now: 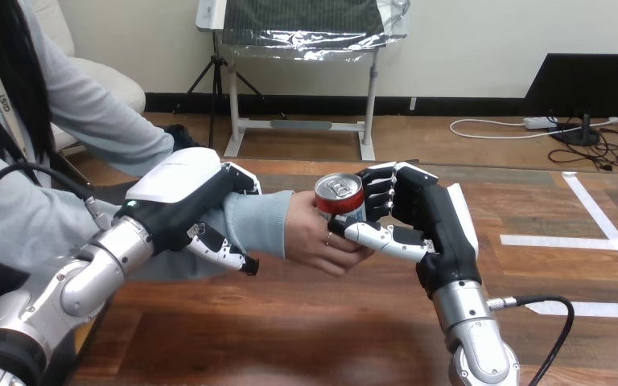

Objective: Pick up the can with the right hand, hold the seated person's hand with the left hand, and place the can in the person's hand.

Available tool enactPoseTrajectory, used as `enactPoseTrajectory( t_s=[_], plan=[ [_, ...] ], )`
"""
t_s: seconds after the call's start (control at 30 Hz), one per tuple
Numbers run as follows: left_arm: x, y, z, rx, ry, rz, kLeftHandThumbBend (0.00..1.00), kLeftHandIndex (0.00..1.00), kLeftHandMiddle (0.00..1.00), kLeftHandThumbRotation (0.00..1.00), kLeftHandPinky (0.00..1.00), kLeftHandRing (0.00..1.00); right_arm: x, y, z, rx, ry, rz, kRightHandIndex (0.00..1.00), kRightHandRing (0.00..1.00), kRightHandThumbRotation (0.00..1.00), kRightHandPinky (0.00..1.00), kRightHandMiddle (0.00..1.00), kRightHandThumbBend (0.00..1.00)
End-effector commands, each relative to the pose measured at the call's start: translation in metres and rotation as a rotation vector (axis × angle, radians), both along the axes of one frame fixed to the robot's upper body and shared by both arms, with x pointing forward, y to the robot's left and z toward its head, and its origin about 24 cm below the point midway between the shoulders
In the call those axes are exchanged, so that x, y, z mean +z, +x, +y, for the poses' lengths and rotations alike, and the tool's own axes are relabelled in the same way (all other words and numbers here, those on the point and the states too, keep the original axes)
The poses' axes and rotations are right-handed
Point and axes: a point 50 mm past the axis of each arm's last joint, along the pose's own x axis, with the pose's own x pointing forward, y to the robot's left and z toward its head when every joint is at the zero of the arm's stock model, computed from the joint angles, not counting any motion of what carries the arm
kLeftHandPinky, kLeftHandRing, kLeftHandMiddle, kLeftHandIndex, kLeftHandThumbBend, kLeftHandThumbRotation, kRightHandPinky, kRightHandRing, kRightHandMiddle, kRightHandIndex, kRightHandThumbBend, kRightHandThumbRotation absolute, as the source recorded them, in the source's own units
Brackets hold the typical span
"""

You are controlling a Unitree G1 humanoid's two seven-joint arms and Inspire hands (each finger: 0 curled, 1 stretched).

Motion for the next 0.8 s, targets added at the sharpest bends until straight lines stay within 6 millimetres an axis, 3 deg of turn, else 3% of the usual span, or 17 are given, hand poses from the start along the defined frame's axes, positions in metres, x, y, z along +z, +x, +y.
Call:
enactPoseTrajectory(
  t_s=[0.0, 0.4, 0.5, 0.77],
  plan=[
    [0.0114, 0.0044, -0.0158, -0.037, -0.073, -0.072, 0.94, 0.57, 0.55, 0.1, 0.47, 0.51, 0.0317, 0.017, 0.0137, 0.067, -0.037, -0.121, 0.7, 0.67, 0.12, 0.61, 0.69, 0.91],
    [0.0097, 0.0019, -0.0143, -0.032, -0.081, -0.068, 1.0, 0.79, 0.77, 0.31, 0.72, 0.75, 0.0283, 0.0173, 0.0109, 0.064, -0.113, -0.077, 0.9, 0.9, 0.41, 0.9, 0.9, 0.99],
    [0.0098, 0.0012, -0.0141, -0.033, -0.08, -0.069, 1.0, 0.85, 0.83, 0.36, 0.8, 0.83, 0.0279, 0.017, 0.0099, 0.061, -0.135, -0.076, 0.95, 0.95, 0.49, 0.95, 0.94, 1.0],
    [0.0103, -0.001, -0.0138, -0.043, -0.066, -0.074, 1.0, 0.93, 0.92, 0.42, 0.89, 0.92, 0.0269, 0.0163, 0.0082, 0.055, -0.152, -0.071, 0.99, 0.98, 0.58, 0.99, 0.98, 1.0]
  ],
)
